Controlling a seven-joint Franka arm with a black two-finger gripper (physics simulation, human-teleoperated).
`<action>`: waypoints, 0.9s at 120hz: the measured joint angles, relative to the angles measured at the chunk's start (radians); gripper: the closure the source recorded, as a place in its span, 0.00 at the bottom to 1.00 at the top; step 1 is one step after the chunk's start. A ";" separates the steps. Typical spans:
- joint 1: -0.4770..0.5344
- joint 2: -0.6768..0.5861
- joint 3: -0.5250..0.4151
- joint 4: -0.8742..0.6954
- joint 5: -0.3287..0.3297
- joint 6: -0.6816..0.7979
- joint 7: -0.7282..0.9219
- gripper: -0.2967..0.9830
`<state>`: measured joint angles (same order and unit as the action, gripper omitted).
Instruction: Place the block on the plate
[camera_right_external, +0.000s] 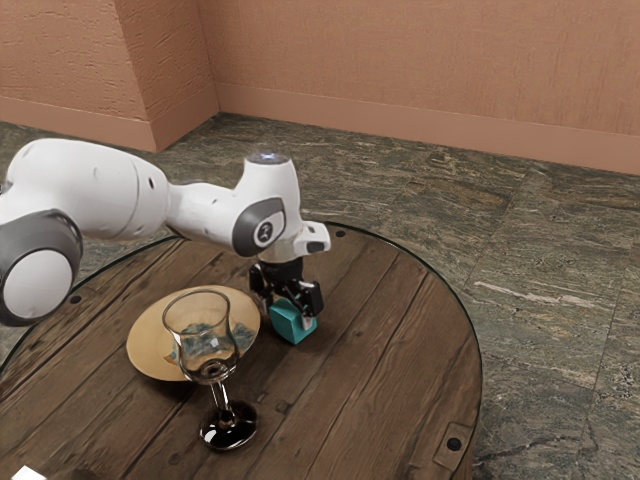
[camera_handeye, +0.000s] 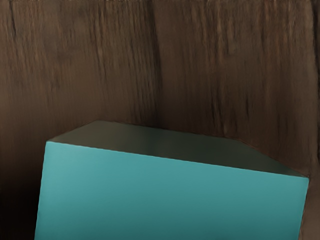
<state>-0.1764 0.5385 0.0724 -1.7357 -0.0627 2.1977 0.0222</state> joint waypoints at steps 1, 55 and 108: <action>0.000 0.001 0.000 0.000 0.000 0.001 0.001 0.23; 0.000 0.003 0.000 0.000 0.002 0.065 0.017 0.47; 0.062 -0.303 0.038 -0.167 0.072 0.009 -0.011 0.51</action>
<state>-0.1142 0.2350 0.1106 -1.9026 0.0098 2.2069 0.0114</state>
